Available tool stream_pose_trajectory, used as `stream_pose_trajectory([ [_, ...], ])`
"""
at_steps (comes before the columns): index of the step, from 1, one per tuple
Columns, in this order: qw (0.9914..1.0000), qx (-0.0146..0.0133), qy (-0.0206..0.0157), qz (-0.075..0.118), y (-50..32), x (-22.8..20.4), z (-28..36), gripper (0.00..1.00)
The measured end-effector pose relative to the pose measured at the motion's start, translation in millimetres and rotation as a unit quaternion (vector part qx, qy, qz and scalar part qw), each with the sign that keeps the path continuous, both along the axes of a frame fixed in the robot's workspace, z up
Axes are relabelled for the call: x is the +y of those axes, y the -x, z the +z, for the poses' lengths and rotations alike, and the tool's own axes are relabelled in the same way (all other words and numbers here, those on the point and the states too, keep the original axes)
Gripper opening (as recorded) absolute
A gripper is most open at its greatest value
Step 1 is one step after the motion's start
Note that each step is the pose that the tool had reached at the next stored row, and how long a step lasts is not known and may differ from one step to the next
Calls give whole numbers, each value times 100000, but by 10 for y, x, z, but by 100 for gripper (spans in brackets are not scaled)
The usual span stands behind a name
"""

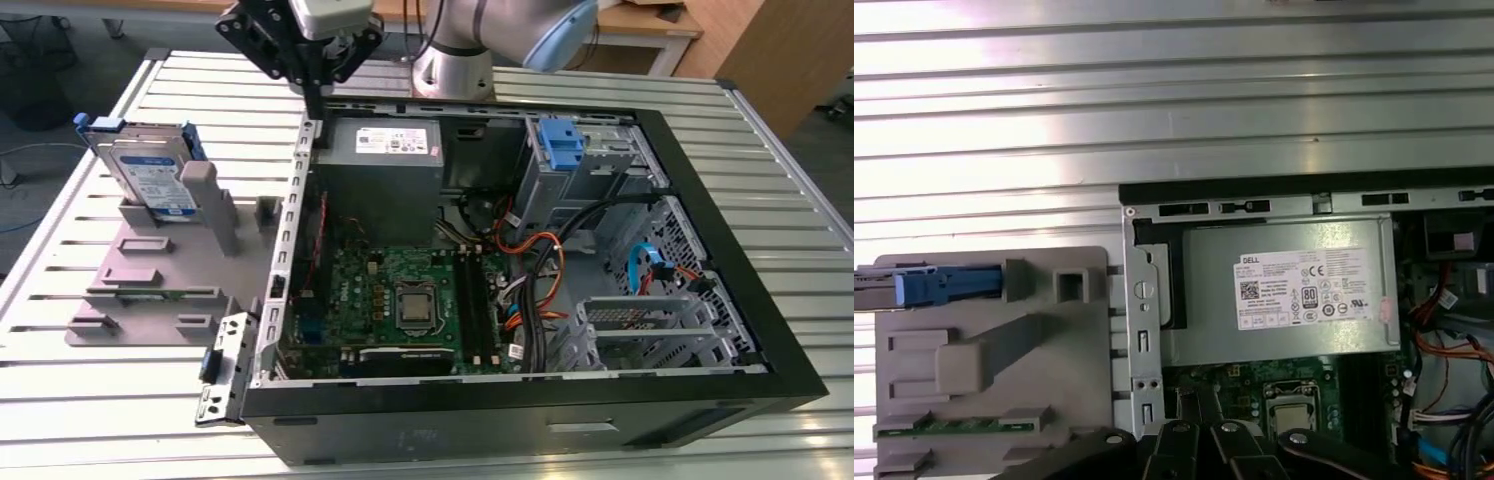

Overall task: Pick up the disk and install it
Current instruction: 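Reach for the disk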

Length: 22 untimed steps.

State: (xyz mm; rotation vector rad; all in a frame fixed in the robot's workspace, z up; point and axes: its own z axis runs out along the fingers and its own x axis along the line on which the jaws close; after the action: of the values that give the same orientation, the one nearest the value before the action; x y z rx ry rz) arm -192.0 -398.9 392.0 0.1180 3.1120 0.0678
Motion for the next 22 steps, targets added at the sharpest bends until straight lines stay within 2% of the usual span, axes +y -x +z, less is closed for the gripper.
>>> stream_pose_trajectory([
  [15, 100000, 2, 1, -2, 517, 2, -27, 11],
  [22, 100000, -1, 2, 4, 678, 2, -35, 11],
])
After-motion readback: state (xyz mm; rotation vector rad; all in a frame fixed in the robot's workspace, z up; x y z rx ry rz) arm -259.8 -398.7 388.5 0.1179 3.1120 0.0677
